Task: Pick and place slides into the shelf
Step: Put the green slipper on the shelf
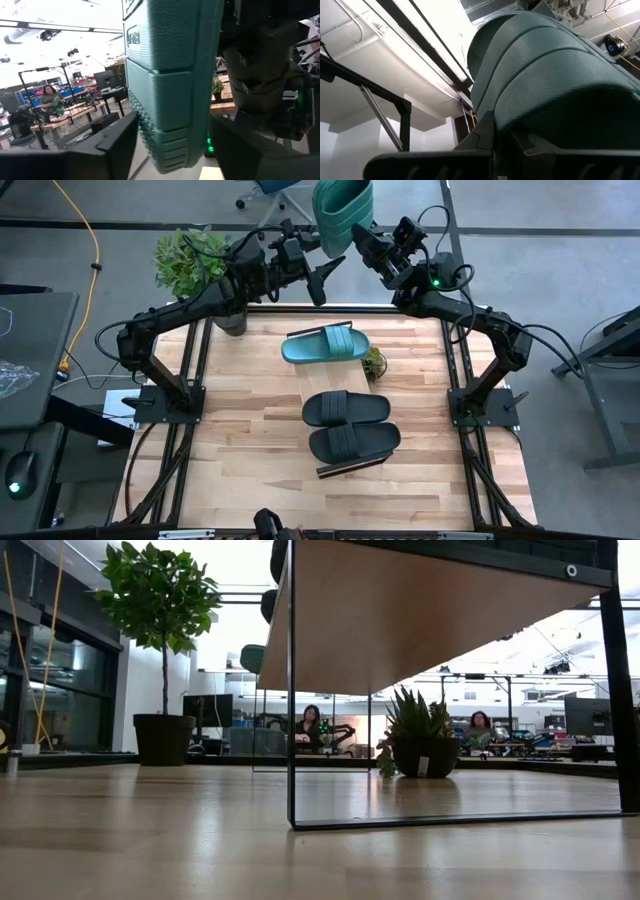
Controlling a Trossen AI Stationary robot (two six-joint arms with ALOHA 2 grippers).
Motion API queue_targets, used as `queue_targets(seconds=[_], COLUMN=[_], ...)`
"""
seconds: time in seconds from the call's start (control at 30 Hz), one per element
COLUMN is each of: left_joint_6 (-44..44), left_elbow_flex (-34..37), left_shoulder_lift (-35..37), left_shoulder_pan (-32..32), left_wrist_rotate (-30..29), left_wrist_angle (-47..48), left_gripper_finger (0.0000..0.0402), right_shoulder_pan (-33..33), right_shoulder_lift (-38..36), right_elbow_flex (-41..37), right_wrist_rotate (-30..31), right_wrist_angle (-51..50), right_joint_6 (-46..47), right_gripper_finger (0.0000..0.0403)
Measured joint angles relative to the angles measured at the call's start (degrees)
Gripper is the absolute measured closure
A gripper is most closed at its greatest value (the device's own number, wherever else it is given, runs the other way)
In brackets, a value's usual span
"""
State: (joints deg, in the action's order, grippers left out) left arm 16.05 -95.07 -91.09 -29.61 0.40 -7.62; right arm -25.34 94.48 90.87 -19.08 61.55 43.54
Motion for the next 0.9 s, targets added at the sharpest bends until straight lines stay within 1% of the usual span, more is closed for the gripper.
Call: queue_targets(seconds=[0.23, 0.37, 0.47, 0.67, 0.77, 0.9], left_joint_6=[0.05, 0.05, 0.13, 0.18, 0.18, 0.18], left_elbow_flex=[-0.02, -0.07, -0.09, -0.09, -0.09, -0.09], left_shoulder_lift=[0.02, 0.07, 0.09, 0.09, 0.07, 0.07], left_shoulder_pan=[-0.06, -0.12, -0.05, -0.04, -0.04, -0.03], left_wrist_rotate=[-0.43, -1.39, -3.09, -4.07, -4.54, -5.49], left_wrist_angle=[-0.25, -0.33, -0.31, -0.12, -0.07, -0.09], left_gripper_finger=[0.0274, 0.0314, 0.0324, 0.0319, 0.0328, 0.0334], right_shoulder_pan=[0.0, 0.0, 0.02, 0.0, -0.16, -0.15], right_shoulder_lift=[0.0, 0.01, 0.04, 0.04, 0.04, 0.04], right_elbow_flex=[0.0, -0.04, -0.04, -0.04, -0.04, -0.04], right_wrist_rotate=[0.01, -0.01, -0.03, -0.46, -0.95, -0.99], right_wrist_angle=[1.39, 1.8, 1.94, 1.53, 1.28, 1.24], right_joint_6=[-0.04, -0.02, 0.01, 0.83, 1.01, 0.74], right_gripper_finger=[0.0403, 0.0403, 0.0403, 0.0399, 0.0387, 0.0361])
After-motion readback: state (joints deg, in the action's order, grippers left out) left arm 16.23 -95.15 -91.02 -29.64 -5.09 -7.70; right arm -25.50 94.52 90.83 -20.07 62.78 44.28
